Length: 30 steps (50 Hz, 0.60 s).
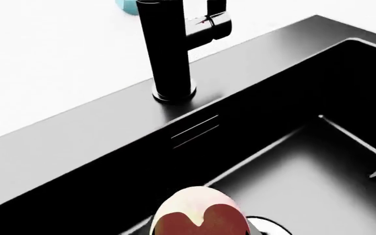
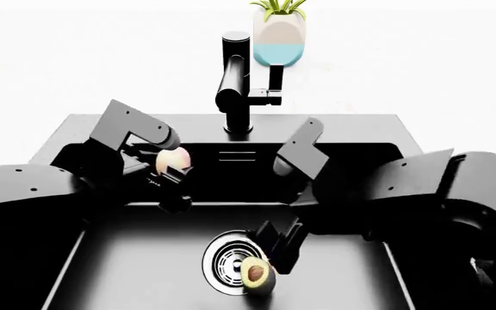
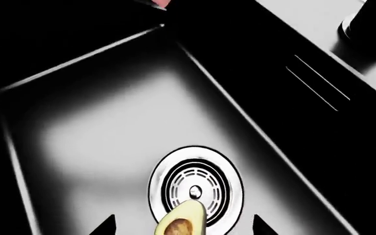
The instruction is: Pick up the fruits and vegetables and place them in the sink. Turn on the sink faucet to wash them. Then turn the sink off and put them in the tray.
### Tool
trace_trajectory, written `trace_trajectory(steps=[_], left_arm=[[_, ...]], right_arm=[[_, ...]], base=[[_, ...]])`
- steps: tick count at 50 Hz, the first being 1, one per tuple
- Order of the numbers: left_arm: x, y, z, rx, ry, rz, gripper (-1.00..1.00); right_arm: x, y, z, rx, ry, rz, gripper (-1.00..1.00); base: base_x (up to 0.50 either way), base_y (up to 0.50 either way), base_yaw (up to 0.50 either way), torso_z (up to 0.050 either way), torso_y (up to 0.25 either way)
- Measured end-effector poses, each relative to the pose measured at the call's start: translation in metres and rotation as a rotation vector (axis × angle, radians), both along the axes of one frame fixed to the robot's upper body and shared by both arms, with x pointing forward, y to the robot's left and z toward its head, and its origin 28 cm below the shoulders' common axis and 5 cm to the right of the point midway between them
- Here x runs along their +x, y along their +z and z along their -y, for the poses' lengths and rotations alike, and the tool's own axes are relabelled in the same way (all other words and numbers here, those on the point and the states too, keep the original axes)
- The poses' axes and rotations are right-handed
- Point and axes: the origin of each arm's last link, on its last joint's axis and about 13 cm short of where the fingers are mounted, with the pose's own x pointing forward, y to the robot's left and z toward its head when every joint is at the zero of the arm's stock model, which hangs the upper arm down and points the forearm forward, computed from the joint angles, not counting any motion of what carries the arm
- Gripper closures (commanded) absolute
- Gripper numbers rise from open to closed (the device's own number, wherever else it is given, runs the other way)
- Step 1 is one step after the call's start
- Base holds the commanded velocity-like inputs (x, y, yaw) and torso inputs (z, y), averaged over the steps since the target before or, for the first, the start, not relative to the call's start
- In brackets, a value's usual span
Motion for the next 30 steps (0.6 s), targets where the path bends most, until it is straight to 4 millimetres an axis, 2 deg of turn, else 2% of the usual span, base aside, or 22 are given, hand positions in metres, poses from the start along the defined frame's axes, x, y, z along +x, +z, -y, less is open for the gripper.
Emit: trace_trajectory(steps=[7,13,30], left_arm=[[0.003,-0.02,-0.001,0.023,-0.013,-0.108,1.0],[0.019,-0.037,0.003,0.029,-0.015,-0.243,1.0],[0.072,-0.105,0.026,0.135,-0.039,-0.544,1.0]], right_arm=[[-0.023,0.027,0.012,0.015,-0.041,0.104,-1.0],[-0.035,0.043,0.017,0.013,-0.063,0.174,-1.0],[-0.05,0.057,0.025,0.014,-0.108,0.258,-1.0]], base=[[0.0,0.0,0.0,0.0,0.0],[0.0,0.0,0.0,0.0,0.0],[0.0,0.0,0.0,0.0,0.001]])
